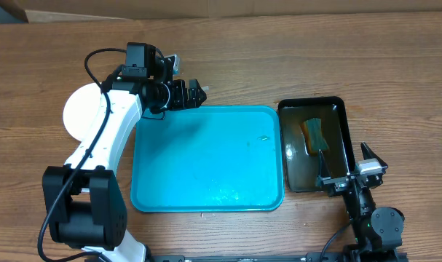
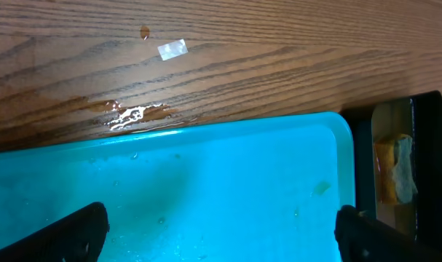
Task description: Clean dirty plates on tray and stack at the side
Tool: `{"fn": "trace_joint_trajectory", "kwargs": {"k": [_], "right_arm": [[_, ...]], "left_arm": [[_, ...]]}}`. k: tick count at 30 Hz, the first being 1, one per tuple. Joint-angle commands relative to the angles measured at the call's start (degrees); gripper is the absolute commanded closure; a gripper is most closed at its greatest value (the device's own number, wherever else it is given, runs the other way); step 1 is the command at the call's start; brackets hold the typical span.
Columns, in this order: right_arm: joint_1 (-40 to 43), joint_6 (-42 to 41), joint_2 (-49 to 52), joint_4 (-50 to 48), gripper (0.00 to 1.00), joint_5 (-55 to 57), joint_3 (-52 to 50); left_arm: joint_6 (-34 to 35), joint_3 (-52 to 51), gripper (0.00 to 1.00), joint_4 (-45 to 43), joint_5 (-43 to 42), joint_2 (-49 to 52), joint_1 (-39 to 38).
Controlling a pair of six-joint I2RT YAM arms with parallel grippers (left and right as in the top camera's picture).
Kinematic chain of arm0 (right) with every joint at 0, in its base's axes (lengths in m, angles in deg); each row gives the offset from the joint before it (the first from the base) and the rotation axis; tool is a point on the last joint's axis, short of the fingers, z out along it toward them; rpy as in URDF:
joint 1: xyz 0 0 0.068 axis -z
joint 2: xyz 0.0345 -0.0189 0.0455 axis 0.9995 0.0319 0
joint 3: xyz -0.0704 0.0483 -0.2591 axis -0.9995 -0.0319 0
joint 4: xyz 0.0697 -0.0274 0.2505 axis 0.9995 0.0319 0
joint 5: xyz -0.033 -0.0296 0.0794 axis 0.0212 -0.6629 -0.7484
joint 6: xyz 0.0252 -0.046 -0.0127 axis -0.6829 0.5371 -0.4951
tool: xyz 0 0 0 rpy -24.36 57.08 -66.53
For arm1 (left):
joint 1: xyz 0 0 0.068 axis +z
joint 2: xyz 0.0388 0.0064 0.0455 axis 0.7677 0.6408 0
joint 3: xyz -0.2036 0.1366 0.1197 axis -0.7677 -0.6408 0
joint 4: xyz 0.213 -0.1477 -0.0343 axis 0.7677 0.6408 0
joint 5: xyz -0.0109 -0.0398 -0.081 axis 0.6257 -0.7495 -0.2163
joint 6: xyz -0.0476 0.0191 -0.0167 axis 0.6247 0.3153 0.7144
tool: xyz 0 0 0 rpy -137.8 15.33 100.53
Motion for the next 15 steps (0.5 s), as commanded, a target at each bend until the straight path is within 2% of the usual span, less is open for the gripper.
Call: {"fn": "trace_joint_trajectory", "kwargs": {"k": [1, 3, 5, 8, 11, 15], "right_arm": [[0.04, 0.2, -0.52, -0.44, 0.0, -0.11, -0.61], [0.04, 0.17, -0.52, -0.44, 0.0, -0.11, -0.61], [0.04, 0.17, -0.52, -0.44, 0.0, -0.11, -0.61], [0.04, 0.17, -0.52, -0.44, 0.0, -0.11, -0.61], [0.04, 0.2, -0.52, -0.44, 0.0, -0.11, -0.61], [0.04, 0.2, -0.52, -0.44, 0.0, -0.11, -0.61]], "left_arm": [[-1.27, -0.17, 0.0, 0.04, -0.46, -7.93, 0.0], [-1.29, -0.17, 0.0, 0.0, -0.11, -12.44, 0.0], [-1.27, -0.17, 0.0, -0.02, 6.34, -19.39, 0.0], [-1.27, -0.17, 0.0, -0.02, 11.76, -29.14, 0.0], [-1.31, -0.17, 0.0, 0.17, 12.98, -36.04, 0.0], [-1.31, -0.2, 0.0, 2.91, 19.19, -43.78, 0.0]]}}
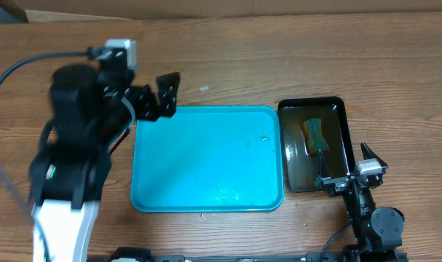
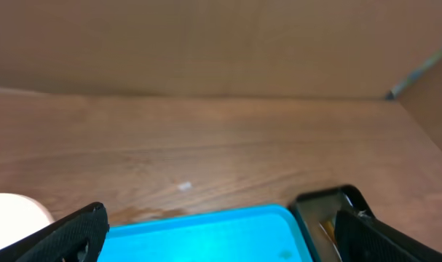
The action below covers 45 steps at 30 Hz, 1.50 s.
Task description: Clean dirty plates on tray and stack at the side
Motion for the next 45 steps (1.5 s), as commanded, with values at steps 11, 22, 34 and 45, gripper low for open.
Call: {"fn": "trace_joint_trajectory", "kwargs": {"k": [11, 22, 34, 45], "right_arm": [[0.07, 0.17, -0.46, -0.44, 0.0, -0.13, -0.61], [0.07, 0.17, -0.46, -0.44, 0.0, -0.13, -0.61], [0.07, 0.17, -0.46, -0.44, 0.0, -0.13, -0.61], [0.07, 0.2, -0.46, -0.44, 0.0, -0.13, -0.61]], "left_arm": [[-1.22, -14.71, 0.0, 10.91, 14.45, -25.59, 0.2], [0.59, -42.82, 0.0, -15.17, 14.45, -48.81, 5.7], [5.07, -62.99, 0.0, -51.91, 14.29, -60.5, 7.98], [5.44, -71.1, 0.0, -53.79, 14.32, -61.83, 8.0]]}}
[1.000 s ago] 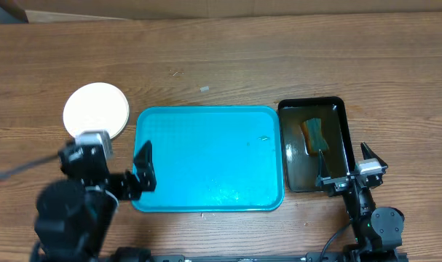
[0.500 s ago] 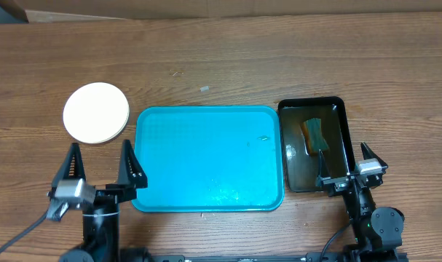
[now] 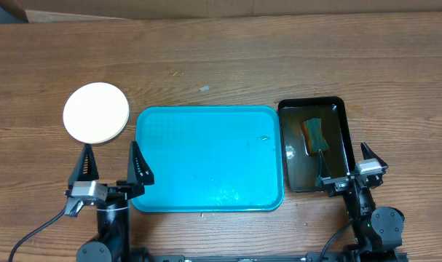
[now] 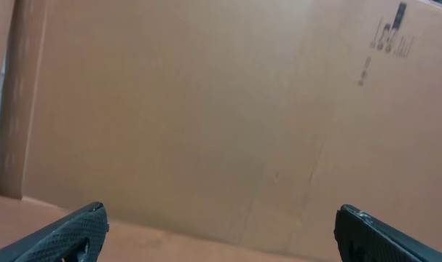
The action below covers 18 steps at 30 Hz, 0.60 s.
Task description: Clean dirty plates on tray and stack at the side
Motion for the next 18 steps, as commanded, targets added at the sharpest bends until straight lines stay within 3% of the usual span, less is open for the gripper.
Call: {"fn": "trace_joint_trajectory", "kwargs": {"k": [1, 9, 18], "right_arm": [[0.07, 0.17, -0.48, -0.42, 0.0, -0.13, -0.61], [0.07, 0.15, -0.48, -0.42, 0.0, -0.13, -0.61], [0.07, 0.17, -0.48, -0.42, 0.0, -0.13, -0.61]], "left_arm": [[0.55, -2.67, 0.0, -0.37, 0.59, -0.9, 0.35], [-0.28, -7.69, 0.0, -0.26, 0.55, -0.9, 0.35], [-13.62, -8.33, 0.0, 13.03, -1.07, -0.9, 0.26]]}}
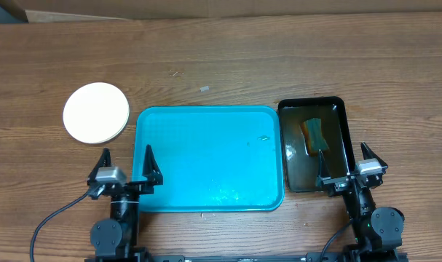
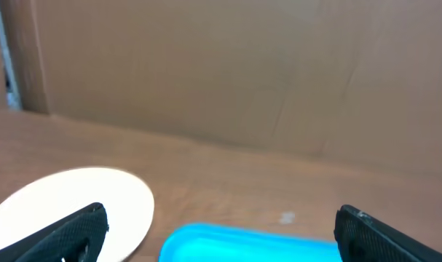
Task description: Clean dirty plates on tray and stack at the side
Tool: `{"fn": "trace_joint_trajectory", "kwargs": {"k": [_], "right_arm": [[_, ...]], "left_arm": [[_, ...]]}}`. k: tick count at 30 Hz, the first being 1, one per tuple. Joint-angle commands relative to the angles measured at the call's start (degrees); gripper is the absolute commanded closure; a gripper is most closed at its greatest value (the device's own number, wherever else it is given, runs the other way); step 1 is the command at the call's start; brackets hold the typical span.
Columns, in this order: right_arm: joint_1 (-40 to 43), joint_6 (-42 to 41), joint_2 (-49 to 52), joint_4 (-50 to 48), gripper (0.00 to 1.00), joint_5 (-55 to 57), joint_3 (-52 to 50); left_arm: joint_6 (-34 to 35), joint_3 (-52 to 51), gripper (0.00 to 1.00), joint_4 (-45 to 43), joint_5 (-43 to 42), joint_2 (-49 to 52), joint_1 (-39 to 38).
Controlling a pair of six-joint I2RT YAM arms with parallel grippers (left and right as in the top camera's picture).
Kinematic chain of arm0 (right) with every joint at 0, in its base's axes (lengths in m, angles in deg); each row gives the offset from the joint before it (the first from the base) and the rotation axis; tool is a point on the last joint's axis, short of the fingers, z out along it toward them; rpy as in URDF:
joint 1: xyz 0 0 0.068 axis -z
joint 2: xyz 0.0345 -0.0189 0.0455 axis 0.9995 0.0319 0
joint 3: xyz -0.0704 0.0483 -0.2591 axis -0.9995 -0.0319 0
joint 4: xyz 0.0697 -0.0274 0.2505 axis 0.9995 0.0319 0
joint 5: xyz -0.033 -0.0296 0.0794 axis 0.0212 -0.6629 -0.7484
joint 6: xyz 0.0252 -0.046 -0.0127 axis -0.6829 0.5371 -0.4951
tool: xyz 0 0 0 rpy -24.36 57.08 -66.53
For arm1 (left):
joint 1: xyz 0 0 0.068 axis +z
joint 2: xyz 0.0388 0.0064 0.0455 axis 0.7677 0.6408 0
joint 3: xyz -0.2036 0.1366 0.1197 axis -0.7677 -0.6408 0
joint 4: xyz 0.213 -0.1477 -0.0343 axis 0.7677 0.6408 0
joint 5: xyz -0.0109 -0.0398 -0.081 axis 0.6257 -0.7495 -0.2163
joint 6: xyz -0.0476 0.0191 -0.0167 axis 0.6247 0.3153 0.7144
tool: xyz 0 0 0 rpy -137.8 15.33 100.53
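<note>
A white round plate [image 1: 96,112] lies on the table to the left of the blue tray [image 1: 210,159]; the tray holds no plate, only wet smears. The left wrist view shows the plate [image 2: 68,204] low at left and the tray's far edge [image 2: 242,244] at the bottom. My left gripper [image 1: 126,169] [image 2: 221,212] stands open and holds nothing at the tray's near left corner. My right gripper [image 1: 348,164] stands open, nothing between its fingers, at the near right of the black basin [image 1: 344,116].
The black basin holds murky water and a sponge [image 1: 314,136] right of the tray. A small scrap [image 1: 203,89] lies on the wood behind the tray. A cardboard wall [image 2: 221,65] closes the table's far side.
My left gripper has shifted a little to the right at the near edge. Its camera now looks lower, showing the plate and tray instead of only cardboard. The right gripper has not moved.
My left gripper was open over the tray's far left corner, next to the white plate. Then the arm was lifted high toward the camera. After that it stood folded back at the table's near edge, where it remains, open. The plate stayed left of the tray.
</note>
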Motion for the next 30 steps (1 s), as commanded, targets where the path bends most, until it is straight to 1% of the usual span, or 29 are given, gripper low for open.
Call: {"fn": "trace_joint_trajectory", "kwargs": {"k": [1, 2, 5, 30], "right_arm": [[0.04, 0.17, -0.46, -0.42, 0.0, -0.11, -0.61], [0.04, 0.17, -0.46, -0.42, 0.0, -0.11, -0.61], [0.04, 0.17, -0.46, -0.42, 0.0, -0.11, -0.61], [0.04, 0.17, -0.46, -0.42, 0.0, -0.11, -0.61]], "left_arm": [[-9.2, -0.55, 0.0, 5.57, -0.24, -0.72, 0.26], [-10.43, -0.55, 0.0, 7.41, -0.24, -0.72, 0.28], [-12.31, -0.55, 0.0, 7.32, -0.22, -0.72, 0.28], [-12.22, -0.55, 0.0, 7.3, -0.44, -0.68, 0.26]]}}
